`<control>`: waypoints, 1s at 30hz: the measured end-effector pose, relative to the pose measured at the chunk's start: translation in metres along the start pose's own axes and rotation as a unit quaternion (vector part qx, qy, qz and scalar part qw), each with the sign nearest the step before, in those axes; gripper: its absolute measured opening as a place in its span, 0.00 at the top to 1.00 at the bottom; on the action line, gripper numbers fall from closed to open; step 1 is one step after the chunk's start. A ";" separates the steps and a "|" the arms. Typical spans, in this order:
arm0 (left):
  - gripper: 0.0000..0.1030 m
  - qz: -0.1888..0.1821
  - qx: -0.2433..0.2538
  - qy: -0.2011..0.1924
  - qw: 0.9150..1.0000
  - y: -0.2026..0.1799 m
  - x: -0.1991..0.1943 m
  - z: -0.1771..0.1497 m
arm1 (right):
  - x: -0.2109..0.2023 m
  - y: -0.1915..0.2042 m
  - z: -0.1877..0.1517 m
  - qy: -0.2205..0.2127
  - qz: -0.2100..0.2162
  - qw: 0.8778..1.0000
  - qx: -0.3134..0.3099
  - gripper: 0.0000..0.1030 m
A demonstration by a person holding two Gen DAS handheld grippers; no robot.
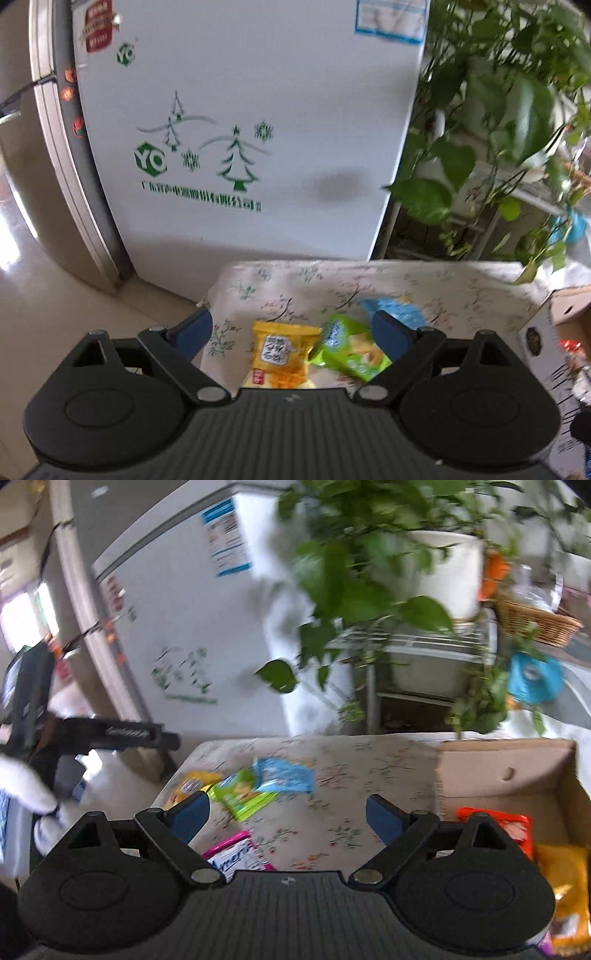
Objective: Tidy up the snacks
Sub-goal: 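Grasp the yellow cake packet with the left gripper while the right grasps the pink Ameria bag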
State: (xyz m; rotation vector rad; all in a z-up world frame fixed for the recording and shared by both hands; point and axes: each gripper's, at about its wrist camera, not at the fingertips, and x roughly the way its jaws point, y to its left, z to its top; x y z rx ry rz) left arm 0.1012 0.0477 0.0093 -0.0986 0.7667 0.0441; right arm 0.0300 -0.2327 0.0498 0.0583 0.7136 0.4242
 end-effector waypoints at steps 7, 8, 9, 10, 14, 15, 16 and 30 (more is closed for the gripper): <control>0.10 0.023 0.047 0.039 0.998 0.000 0.032 -0.013 | 0.032 0.018 -0.013 0.041 0.023 0.998 -0.051 0.07; 0.10 0.024 0.054 0.043 0.997 0.000 0.036 -0.014 | 0.036 0.020 -0.015 0.046 0.024 0.997 -0.057 0.07; 0.10 0.025 0.060 0.047 0.997 0.000 0.040 -0.016 | 0.040 0.022 -0.017 0.052 0.025 0.996 -0.062 0.07; 0.10 0.025 0.064 0.052 0.996 0.000 0.044 -0.017 | 0.044 0.024 -0.019 0.058 0.028 0.996 -0.066 0.07; 0.10 0.014 0.076 0.073 0.994 0.001 0.056 -0.022 | 0.058 0.029 -0.025 0.078 0.038 0.993 -0.080 0.07; 0.10 0.012 0.082 0.076 0.994 0.001 0.058 -0.024 | 0.062 0.031 -0.027 0.084 0.039 0.992 -0.084 0.07; 0.10 0.011 0.087 0.078 0.993 0.000 0.060 -0.025 | 0.064 0.032 -0.028 0.088 0.041 0.992 -0.086 0.07; 0.10 -0.001 0.129 0.092 0.987 -0.006 0.086 -0.038 | 0.100 0.051 -0.043 0.118 0.042 0.983 -0.132 0.05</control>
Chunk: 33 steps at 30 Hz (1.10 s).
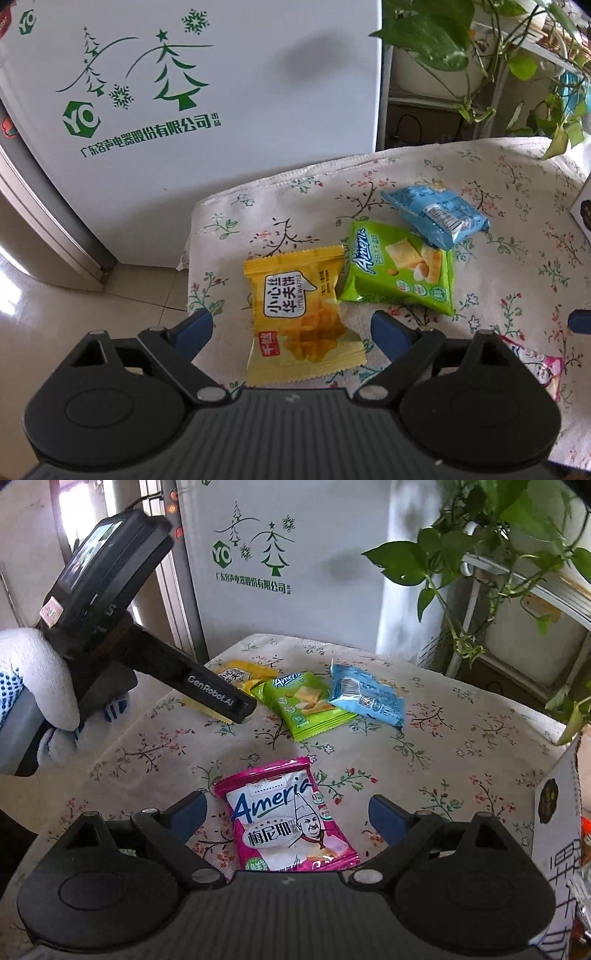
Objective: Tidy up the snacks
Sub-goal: 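Grasp the yellow cake packet with the left gripper while the right grasps the pink Ameria bag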
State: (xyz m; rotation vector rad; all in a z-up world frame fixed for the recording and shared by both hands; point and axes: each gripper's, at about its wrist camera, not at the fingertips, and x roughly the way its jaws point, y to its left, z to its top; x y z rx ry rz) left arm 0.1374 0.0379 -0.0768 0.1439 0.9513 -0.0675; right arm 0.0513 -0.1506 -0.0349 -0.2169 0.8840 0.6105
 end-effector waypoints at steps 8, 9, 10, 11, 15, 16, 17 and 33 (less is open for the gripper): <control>0.10 0.000 -0.012 0.004 1.000 0.000 0.009 0.003 | 0.011 0.003 -0.001 0.006 -0.010 1.000 -0.013 0.04; 0.10 -0.001 -0.013 0.004 1.000 0.000 0.009 0.003 | 0.012 0.003 -0.002 0.006 -0.013 1.000 -0.013 0.04; 0.10 -0.001 -0.013 0.002 1.000 -0.001 0.009 0.003 | 0.013 0.004 -0.002 0.009 -0.016 1.000 -0.014 0.04; 0.10 0.000 -0.011 0.001 1.000 -0.001 0.009 0.003 | 0.013 0.004 -0.002 0.011 -0.019 1.000 -0.014 0.04; 0.11 0.002 -0.012 0.003 1.000 -0.003 0.008 0.003 | 0.016 0.007 -0.003 0.016 -0.018 1.000 -0.012 0.04; 0.11 0.002 -0.012 0.003 1.000 -0.003 0.008 0.003 | 0.016 0.007 -0.004 0.018 -0.020 1.000 -0.013 0.04; 0.12 0.003 -0.012 0.003 1.000 -0.004 0.008 0.003 | 0.016 0.008 -0.004 0.019 -0.020 1.000 -0.014 0.04; 0.51 -0.043 -0.020 0.009 0.999 -0.009 0.001 0.006 | 0.017 0.003 -0.006 0.014 -0.023 1.000 0.009 0.36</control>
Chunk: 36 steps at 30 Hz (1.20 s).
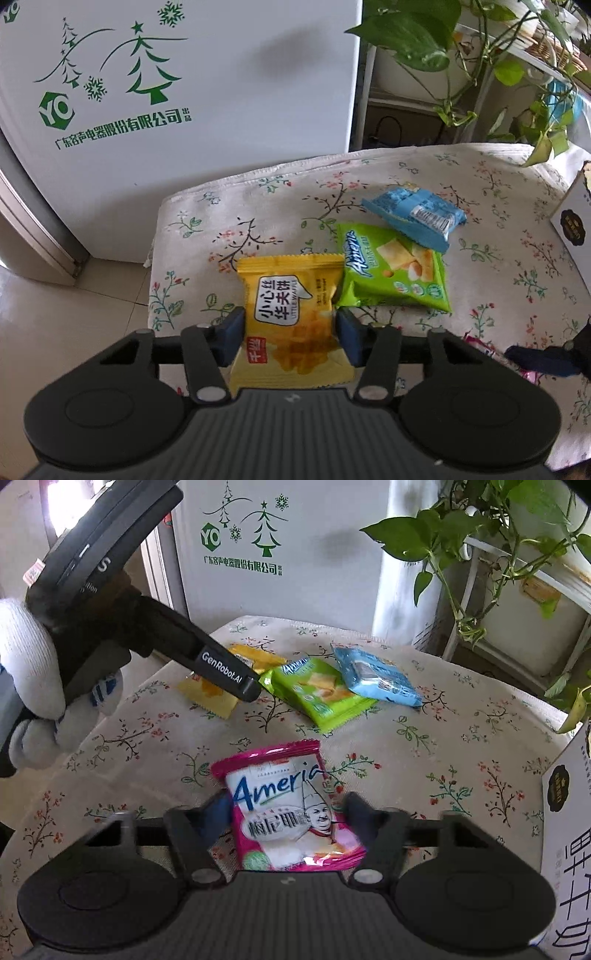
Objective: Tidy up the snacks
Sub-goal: 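Grasp the yellow cake packet with the left gripper while the right grasps the pink Ameria bag, then lift both bags and carry them toward the cardboard box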
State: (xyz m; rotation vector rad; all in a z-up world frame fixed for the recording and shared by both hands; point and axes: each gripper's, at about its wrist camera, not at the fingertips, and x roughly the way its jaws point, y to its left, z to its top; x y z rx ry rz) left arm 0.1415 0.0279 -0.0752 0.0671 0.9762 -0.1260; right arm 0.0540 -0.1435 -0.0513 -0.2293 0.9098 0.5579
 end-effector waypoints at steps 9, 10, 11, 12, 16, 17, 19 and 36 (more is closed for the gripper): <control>0.54 -0.008 -0.021 0.002 1.000 0.007 -0.013 -0.004 | -0.015 -0.006 0.004 -0.010 0.007 1.000 0.021 0.44; 0.54 -0.007 -0.024 0.002 1.000 0.007 -0.015 -0.005 | -0.017 -0.006 0.005 -0.013 0.008 1.000 0.022 0.44; 0.54 -0.007 -0.027 0.001 1.000 0.008 -0.017 -0.005 | -0.019 -0.006 0.005 -0.015 0.010 1.000 0.024 0.44; 0.54 -0.008 -0.031 0.001 1.000 0.009 -0.020 -0.006 | -0.021 -0.006 0.006 -0.016 0.011 1.000 0.024 0.44; 0.54 -0.012 -0.042 -0.005 0.999 0.012 -0.031 -0.006 | -0.029 -0.007 0.007 -0.024 0.011 0.999 0.028 0.44; 0.54 -0.010 -0.043 -0.008 0.999 0.012 -0.034 -0.006 | -0.030 -0.007 0.007 -0.026 0.011 0.999 0.028 0.44; 0.54 -0.008 -0.046 -0.010 0.999 0.012 -0.039 -0.006 | -0.032 -0.008 0.007 -0.027 0.011 0.999 0.030 0.44; 0.54 -0.025 -0.067 -0.064 0.995 -0.002 -0.087 -0.010 | -0.077 -0.018 0.023 -0.080 0.001 0.995 0.061 0.44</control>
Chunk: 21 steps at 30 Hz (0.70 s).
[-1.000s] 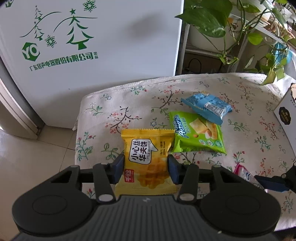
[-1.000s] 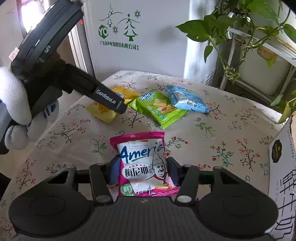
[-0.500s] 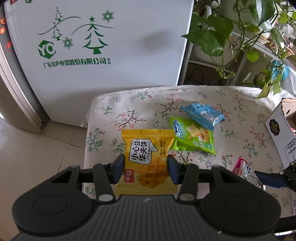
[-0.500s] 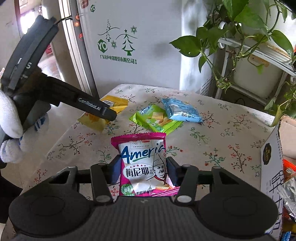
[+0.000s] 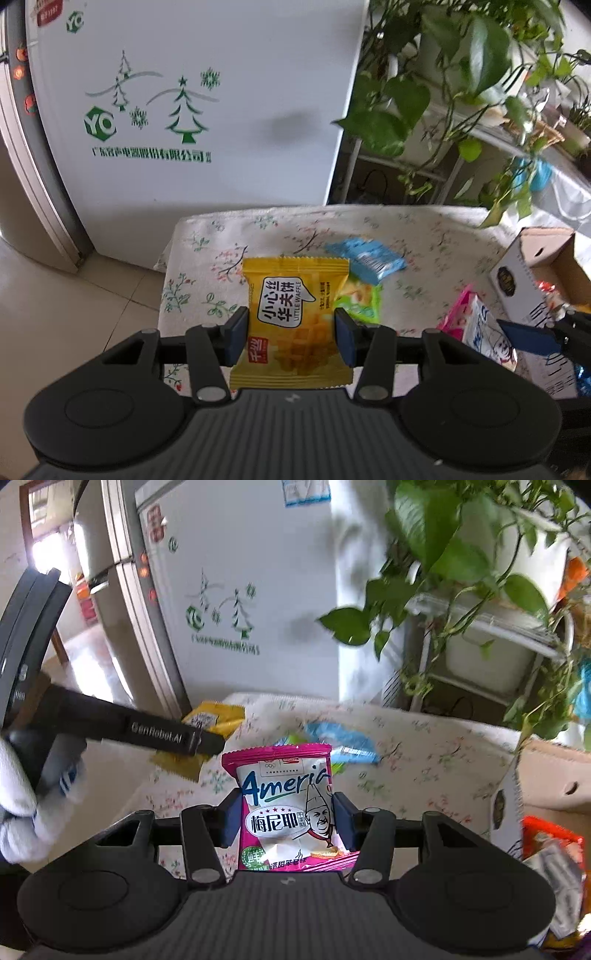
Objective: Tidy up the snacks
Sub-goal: 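Lift both bags and carry them toward the cardboard box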
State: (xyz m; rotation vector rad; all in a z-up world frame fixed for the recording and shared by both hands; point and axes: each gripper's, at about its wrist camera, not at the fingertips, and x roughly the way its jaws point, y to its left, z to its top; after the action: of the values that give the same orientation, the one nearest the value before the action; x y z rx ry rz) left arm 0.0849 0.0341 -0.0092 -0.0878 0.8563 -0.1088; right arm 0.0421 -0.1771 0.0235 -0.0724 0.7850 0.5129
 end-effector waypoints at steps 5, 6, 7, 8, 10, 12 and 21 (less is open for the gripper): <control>0.54 -0.009 0.001 -0.016 1.000 -0.011 -0.012 0.002 | -0.016 -0.005 0.007 -0.019 -0.006 1.000 0.007 0.44; 0.54 -0.009 0.001 -0.019 1.000 -0.013 -0.013 0.002 | -0.019 -0.006 0.009 -0.022 -0.008 1.000 0.007 0.44; 0.54 -0.009 0.002 -0.021 1.000 -0.015 -0.014 0.003 | -0.021 -0.007 0.009 -0.025 -0.011 1.000 0.008 0.44; 0.54 -0.008 0.004 -0.026 1.000 -0.018 -0.016 0.004 | -0.024 -0.009 0.011 -0.028 -0.014 0.999 0.011 0.44; 0.54 -0.009 0.008 -0.034 0.999 -0.023 -0.019 0.006 | -0.031 -0.014 0.014 -0.033 -0.023 0.999 0.020 0.44; 0.54 -0.014 0.010 -0.042 0.999 -0.027 -0.021 0.009 | -0.039 -0.020 0.017 -0.041 -0.032 0.998 0.032 0.44; 0.54 -0.045 0.022 -0.062 0.997 -0.055 -0.029 0.013 | -0.087 -0.066 0.015 -0.062 -0.090 0.988 0.113 0.44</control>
State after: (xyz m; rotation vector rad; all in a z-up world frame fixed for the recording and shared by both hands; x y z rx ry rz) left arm 0.0723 -0.0160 0.0280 -0.0905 0.7260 -0.2047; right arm 0.0311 -0.2676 0.0862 0.0970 0.7018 0.2534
